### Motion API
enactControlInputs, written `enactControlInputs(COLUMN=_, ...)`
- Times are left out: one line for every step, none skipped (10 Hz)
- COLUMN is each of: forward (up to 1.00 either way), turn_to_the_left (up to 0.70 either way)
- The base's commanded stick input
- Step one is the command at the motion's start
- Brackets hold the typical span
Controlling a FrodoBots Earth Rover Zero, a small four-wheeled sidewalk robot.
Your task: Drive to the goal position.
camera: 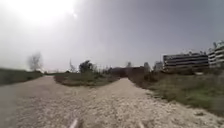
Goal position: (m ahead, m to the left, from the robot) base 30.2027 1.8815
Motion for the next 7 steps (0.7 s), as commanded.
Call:
enactControlInputs(forward=1.0, turn_to_the_left=-0.4)
enactControlInputs(forward=1.0, turn_to_the_left=-0.29)
enactControlInputs(forward=1.0, turn_to_the_left=-0.18)
enactControlInputs(forward=1.0, turn_to_the_left=-0.06)
enactControlInputs(forward=1.0, turn_to_the_left=0.0)
enactControlInputs(forward=1.0, turn_to_the_left=0.0)
enactControlInputs(forward=1.0, turn_to_the_left=-0.05)
